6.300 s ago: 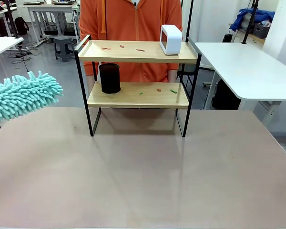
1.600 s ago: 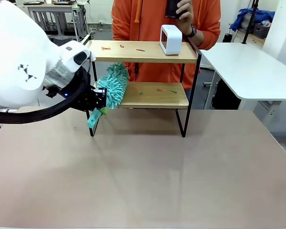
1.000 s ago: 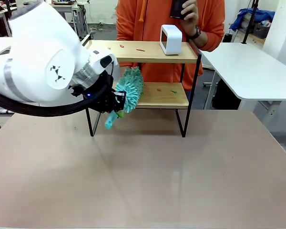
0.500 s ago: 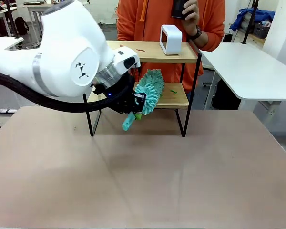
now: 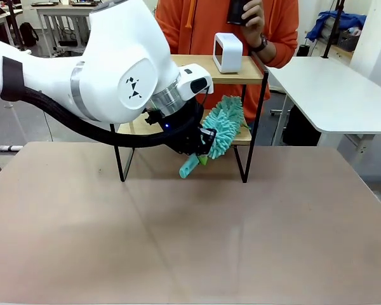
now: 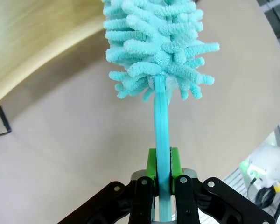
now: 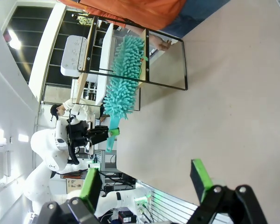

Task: Clean the shelf.
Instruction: Clean the specific tier of the Shelf with the Duster once objects are removed.

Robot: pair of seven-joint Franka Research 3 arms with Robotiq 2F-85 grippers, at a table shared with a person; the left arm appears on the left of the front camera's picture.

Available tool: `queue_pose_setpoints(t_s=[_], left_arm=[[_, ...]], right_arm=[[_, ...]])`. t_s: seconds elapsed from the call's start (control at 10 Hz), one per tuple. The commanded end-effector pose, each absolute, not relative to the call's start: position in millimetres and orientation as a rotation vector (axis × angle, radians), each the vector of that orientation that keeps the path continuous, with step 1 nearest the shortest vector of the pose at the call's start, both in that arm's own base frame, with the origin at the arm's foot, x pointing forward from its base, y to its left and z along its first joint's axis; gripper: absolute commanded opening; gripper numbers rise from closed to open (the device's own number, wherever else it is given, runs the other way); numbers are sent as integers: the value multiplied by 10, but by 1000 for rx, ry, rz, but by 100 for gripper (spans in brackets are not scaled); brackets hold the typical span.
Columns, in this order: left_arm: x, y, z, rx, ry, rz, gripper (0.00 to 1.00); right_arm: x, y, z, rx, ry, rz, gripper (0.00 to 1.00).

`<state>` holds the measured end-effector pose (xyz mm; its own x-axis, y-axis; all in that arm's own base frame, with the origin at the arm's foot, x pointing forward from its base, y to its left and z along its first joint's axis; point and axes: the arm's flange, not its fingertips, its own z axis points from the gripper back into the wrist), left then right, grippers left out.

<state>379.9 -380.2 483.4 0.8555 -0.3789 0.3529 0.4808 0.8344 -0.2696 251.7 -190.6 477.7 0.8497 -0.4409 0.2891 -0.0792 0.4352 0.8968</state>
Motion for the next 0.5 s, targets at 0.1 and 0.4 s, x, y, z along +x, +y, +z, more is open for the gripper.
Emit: queue_pose_setpoints(t_s=[0.1,0.4], left_arm=[[3538,-3519,4976,-379,-218,-622,12],[3084,-2957,5131,-322,-195,-667,12]], right_arm=[[2548,-1905,4792,1122,-564,-221,100],[2548,-1905,4792,1122,-564,-221,100]])
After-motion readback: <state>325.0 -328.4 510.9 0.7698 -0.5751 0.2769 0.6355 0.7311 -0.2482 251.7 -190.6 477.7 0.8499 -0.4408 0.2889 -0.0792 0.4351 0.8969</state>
